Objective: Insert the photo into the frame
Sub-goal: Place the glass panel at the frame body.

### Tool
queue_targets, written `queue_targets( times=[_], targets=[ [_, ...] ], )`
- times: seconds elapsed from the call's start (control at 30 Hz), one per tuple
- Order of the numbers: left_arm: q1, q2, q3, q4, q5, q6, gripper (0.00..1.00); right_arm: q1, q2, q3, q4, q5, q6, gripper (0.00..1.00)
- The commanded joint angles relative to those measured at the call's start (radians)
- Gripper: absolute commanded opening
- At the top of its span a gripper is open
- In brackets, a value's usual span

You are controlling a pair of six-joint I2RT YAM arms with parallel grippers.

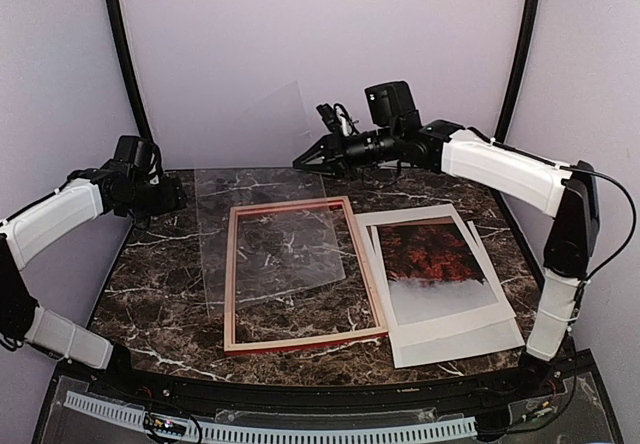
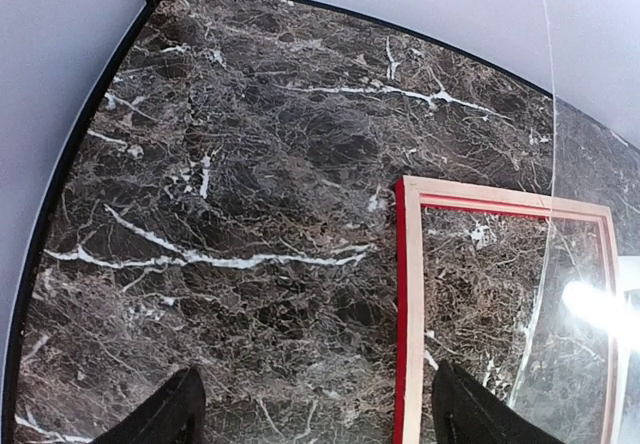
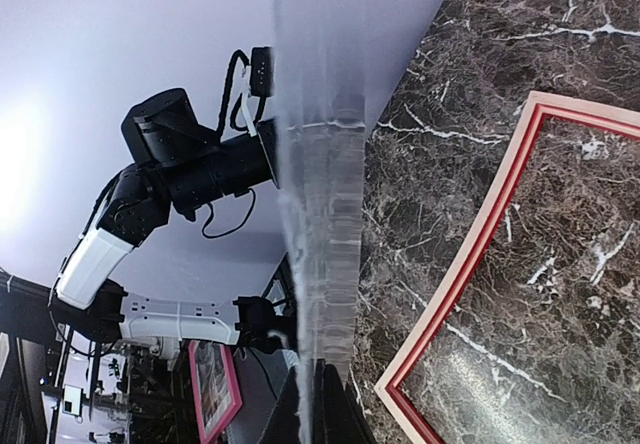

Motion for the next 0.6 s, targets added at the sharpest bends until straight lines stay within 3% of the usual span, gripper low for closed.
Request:
queue_targets(
  times=[0.0,0.33,0.57],
  targets=[
    [0.011,-0.058,-0.003,-0.049,-0.074,0.040,0.82,0.004,0.028,-0.027,0.110,-0.027,0.052,0.00],
    [0.013,-0.078,-0.034,-0.026,-0.047,0.057,0.85,-0.094,0.113,-0.300,0.233,-0.070,0.047,0.00],
    [0.013,-0.060,-0.078,0.021,0.036,0.053,0.92,-0.163,0.172,-0.406,0.217,-0.096,-0.026,0.00]
  ],
)
